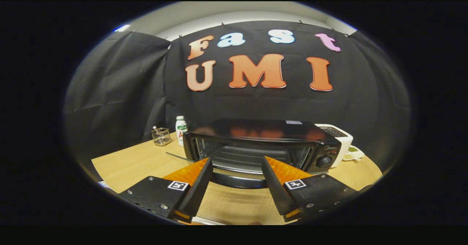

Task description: Open the toaster oven, put the food inside, and close the toaster oven door.

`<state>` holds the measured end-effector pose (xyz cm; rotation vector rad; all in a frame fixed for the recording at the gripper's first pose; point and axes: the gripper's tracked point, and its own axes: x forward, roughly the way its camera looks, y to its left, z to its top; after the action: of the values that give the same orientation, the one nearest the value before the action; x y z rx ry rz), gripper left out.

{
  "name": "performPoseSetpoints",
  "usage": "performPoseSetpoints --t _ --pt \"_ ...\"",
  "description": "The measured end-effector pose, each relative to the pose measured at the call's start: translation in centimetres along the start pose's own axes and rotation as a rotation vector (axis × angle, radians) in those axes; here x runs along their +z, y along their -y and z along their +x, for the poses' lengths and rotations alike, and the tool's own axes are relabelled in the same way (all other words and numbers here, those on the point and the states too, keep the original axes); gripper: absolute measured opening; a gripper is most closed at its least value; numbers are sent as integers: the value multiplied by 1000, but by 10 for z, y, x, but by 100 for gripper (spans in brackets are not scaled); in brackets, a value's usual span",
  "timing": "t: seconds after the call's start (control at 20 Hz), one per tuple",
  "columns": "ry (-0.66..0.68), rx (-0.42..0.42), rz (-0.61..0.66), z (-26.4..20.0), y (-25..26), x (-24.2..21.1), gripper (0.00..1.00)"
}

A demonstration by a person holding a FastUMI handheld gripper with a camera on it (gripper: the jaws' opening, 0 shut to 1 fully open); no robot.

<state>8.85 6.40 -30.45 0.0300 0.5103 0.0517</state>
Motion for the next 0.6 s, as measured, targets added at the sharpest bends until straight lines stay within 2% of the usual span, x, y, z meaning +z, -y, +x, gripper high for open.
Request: performPoseSetpoints --t 0.35,0.6 --pt "-128 81 120 -28 -10 -60 81" --pt "-259 82 158 -30 -6 -110 80"
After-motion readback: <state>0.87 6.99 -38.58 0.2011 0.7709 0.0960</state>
